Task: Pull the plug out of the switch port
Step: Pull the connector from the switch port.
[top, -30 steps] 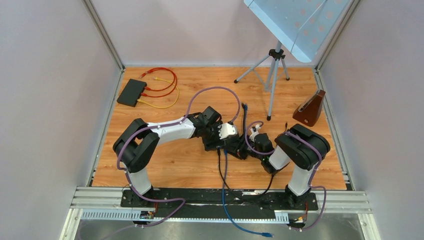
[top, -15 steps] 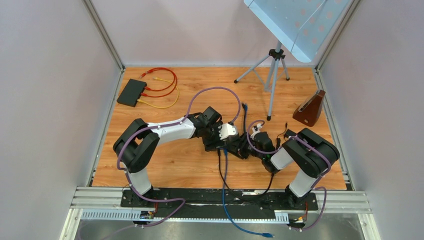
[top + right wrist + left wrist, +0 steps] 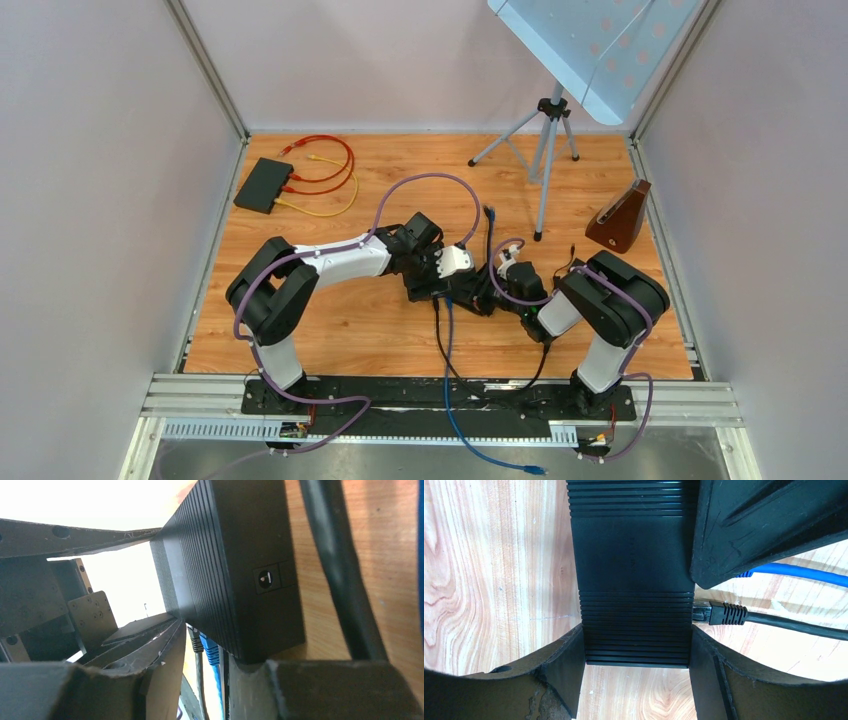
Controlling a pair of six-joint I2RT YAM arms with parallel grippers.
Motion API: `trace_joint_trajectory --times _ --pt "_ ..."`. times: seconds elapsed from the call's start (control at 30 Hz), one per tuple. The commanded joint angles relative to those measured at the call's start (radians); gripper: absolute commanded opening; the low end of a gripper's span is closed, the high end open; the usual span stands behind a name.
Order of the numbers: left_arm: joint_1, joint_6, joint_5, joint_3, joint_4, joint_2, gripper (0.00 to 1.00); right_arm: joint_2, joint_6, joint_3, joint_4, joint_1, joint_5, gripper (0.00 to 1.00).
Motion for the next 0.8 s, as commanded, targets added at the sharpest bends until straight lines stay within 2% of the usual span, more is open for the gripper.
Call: trace_joint_trajectory --times 0.0,0.13,0.4,0.47,0.6,0.7,0.77 --pt "-0.019 -0.021 0.090 0.018 -0.071 -0.001 0.60 0.010 -0.063 -0.001 0.024 0.004 -0.004 0.36" --pt "-0.019 -0.025 0.086 0.022 -0.073 0.003 0.60 0.017 -0.084 0.007 0.029 0.005 -0.031 0.41" --pt "-0.021 -0.019 0.089 0.038 -0.091 0.023 0.60 0.018 -0.075 0.022 -0.048 -0.003 -0.016 0.25" --pt "-0.022 -0.020 0.087 0.038 -0.091 0.024 0.60 0.021 -0.078 0.030 -0.047 -0.002 -0.022 0.26" --pt "-0.023 -0.022 0.083 0.038 -0.093 0.023 0.60 0.030 -0.055 0.038 -0.033 -0.002 -0.025 0.35" --pt "-0.023 -0.023 0.083 0.035 -0.095 0.021 0.59 0.027 -0.032 0.039 -0.053 -0.002 -0.002 0.35" --pt "-0.024 -0.023 0.084 0.034 -0.095 0.018 0.59 0.022 -0.038 0.053 -0.093 -0.002 0.005 0.31"
